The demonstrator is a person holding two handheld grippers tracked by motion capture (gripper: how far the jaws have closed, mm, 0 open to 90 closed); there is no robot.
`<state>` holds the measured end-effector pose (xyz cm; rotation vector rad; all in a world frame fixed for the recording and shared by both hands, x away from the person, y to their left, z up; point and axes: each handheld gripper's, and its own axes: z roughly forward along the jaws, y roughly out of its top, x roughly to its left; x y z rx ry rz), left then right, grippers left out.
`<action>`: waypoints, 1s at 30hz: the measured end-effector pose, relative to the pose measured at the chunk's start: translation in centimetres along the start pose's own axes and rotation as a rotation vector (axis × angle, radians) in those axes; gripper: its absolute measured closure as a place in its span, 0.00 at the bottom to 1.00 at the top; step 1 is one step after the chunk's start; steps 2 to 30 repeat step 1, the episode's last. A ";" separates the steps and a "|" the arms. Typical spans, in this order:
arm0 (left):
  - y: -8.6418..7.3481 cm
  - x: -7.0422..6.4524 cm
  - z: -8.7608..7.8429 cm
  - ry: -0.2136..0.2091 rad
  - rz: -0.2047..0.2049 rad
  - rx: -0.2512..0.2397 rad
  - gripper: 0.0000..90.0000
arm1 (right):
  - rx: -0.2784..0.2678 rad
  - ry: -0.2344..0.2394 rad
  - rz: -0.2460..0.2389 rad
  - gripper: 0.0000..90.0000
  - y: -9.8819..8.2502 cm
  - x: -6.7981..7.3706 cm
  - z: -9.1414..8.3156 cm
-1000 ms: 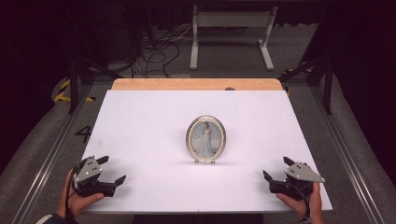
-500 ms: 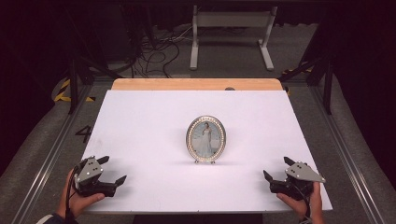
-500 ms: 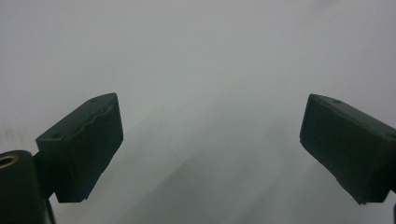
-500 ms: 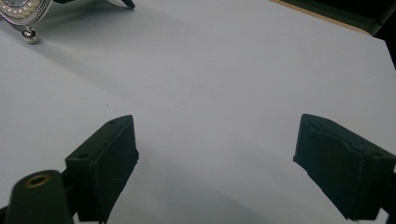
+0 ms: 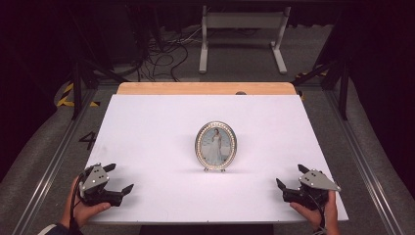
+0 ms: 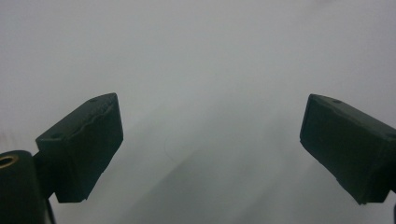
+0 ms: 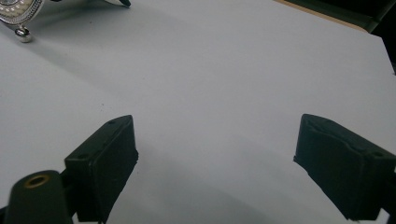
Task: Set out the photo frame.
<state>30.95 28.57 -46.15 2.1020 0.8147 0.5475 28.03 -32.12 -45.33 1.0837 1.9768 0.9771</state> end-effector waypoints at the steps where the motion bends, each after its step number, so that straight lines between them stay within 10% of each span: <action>1: 0.0 0.0 0.0 0.000 0.000 0.000 0.07 | 0.000 0.000 0.000 0.14 0.0 0.0 0.0; 30: 0.0 0.0 0.0 0.000 0.000 0.000 0.07 | 0.000 0.000 0.000 0.14 0.0 0.0 0.0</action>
